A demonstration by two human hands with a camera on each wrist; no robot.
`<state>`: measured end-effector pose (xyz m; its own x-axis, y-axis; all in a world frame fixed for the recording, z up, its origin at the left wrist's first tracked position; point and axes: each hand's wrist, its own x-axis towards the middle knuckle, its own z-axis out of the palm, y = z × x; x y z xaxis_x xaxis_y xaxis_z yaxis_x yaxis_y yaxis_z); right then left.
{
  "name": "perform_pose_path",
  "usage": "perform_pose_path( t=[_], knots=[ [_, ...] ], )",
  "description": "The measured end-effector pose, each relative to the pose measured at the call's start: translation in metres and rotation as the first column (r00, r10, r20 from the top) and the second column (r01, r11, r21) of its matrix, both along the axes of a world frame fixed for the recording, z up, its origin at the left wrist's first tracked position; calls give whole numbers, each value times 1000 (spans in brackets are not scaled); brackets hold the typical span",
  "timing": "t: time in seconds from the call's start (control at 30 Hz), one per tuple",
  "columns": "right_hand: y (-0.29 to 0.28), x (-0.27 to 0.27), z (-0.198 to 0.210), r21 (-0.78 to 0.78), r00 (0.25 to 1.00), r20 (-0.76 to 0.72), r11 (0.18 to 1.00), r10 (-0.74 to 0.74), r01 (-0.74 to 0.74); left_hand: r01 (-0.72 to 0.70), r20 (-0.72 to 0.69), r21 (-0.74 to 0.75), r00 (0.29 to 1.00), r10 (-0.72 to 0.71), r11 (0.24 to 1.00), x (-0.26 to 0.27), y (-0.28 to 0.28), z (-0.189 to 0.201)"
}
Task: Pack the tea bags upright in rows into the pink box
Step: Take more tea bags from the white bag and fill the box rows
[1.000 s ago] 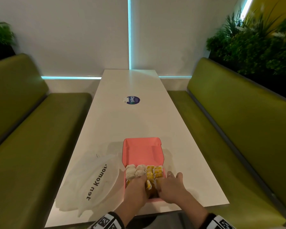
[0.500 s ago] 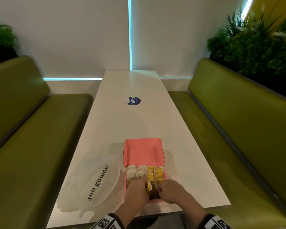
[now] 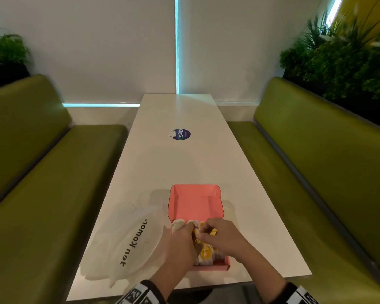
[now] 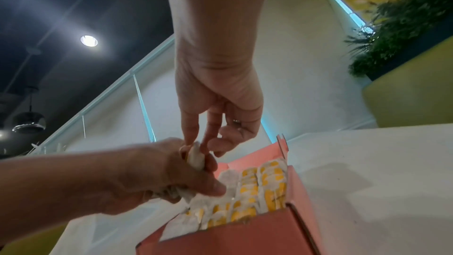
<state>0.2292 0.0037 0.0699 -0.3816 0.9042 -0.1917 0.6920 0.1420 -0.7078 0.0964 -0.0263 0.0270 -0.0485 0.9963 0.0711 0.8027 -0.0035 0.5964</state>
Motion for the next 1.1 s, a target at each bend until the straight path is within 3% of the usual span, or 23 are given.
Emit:
perform_pose_path(
  t=[0.13,0.27,0.37,0.43,0.6,0.7,0.8,0.87,0.9,0.97,1.0,1.03,1.1],
  knots=[
    [0,-4,-4,-73,982,-147,992,-116,107,-29,167,-56,985,38,998,-2,4,1],
    [6,3,1,-189,917,-295,957,-268,218,-17,425,-181,900,93,983,-13,9,-5],
    [9,1,3,-248,902,-332,948,-276,199,-7,488,-166,869,88,986,-18,7,-3],
    [7,-3,5,-268,898,-342,945,-276,188,4,461,-135,885,59,991,-19,6,-2],
    [9,-4,8,-190,923,-313,967,-223,170,-13,449,-122,891,67,992,-20,6,2],
    [15,2,16,-94,928,-300,975,-222,203,-71,530,-196,832,167,978,-27,4,0],
    [25,7,22,-24,879,-355,944,-317,330,-108,605,-264,755,252,958,-32,4,0],
    [26,7,26,112,907,-293,931,-303,347,-74,669,-284,699,252,956,-35,4,4],
    [24,7,29,147,952,-211,955,-224,257,-54,695,-284,676,244,957,-37,4,6],
    [18,7,37,-4,997,-69,999,39,-40,-26,729,-268,648,221,963,-40,5,9],
    [15,7,42,-110,988,-47,982,149,-153,-20,735,-255,645,207,967,-41,6,10],
    [16,8,45,-120,986,-9,978,169,-168,-20,739,-241,644,197,970,-42,7,10],
    [26,10,41,135,990,128,990,-60,42,-37,753,-214,630,190,976,-43,8,10]
  ],
)
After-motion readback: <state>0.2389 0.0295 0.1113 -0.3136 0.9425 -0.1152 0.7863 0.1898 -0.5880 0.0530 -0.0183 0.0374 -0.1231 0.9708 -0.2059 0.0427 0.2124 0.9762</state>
